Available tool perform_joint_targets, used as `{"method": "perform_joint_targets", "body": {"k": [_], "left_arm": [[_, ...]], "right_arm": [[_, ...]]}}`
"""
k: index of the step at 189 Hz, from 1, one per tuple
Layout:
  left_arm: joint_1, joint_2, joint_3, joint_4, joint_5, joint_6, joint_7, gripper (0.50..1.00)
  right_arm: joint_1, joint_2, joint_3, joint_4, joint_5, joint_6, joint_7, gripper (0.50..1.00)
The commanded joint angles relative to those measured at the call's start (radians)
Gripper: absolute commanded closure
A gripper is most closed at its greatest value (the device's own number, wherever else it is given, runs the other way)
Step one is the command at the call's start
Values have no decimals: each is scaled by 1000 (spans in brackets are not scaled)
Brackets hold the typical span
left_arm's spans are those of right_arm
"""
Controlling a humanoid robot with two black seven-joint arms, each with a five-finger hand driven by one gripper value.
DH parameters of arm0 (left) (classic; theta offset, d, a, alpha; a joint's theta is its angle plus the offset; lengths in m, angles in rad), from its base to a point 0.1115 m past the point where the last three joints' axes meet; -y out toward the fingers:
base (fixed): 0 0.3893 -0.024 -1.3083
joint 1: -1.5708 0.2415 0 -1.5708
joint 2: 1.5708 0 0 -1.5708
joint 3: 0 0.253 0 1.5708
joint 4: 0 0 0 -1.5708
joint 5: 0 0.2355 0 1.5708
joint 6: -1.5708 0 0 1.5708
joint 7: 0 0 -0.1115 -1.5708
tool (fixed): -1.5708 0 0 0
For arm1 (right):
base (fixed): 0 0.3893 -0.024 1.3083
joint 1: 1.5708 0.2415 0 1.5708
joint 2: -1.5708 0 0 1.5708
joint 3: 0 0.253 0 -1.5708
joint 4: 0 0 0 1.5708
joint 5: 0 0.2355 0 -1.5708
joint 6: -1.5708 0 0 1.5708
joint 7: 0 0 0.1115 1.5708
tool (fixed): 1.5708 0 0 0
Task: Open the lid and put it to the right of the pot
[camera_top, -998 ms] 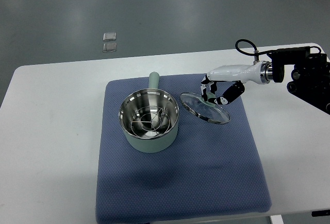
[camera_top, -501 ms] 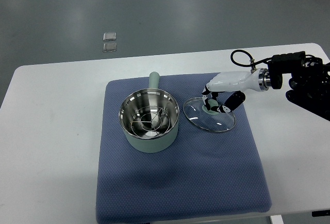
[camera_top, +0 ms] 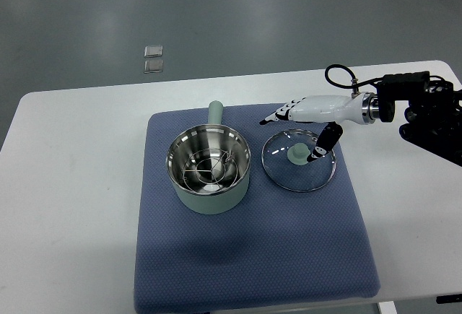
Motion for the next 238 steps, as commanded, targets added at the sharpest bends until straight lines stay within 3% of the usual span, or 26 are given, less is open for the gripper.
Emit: {"method": "perform_joint_targets", "body": {"k": [1,25,48,69,84,116,159,238], "left_arm": [[0,0,0,0,0,0,0,500],[0,0,0,0,0,0,0,500],[0,0,0,0,0,0,0,500],[0,0,0,0,0,0,0,500],[0,0,1,0,0,0,0,500],[0,0,0,0,0,0,0,500],[0,0,1,0,0,0,0,500],[0,0,1,0,0,0,0,500]], "right_arm": [[1,0,40,-1,121,49,-8,564],[-8,5,142,-7,327,138,-65,566],[-39,26,234,-40,648,158,-240,566],[-74,57,277,-63,1087,147,-430,566],[-97,78,285,-66,1316,130,-488,566],[-140,141,335,-92,1536,57,-499,564],[-211,227,477,-185,1548,57,-490,564],[-223,236,486,-216,1534,57,-490,564]]}}
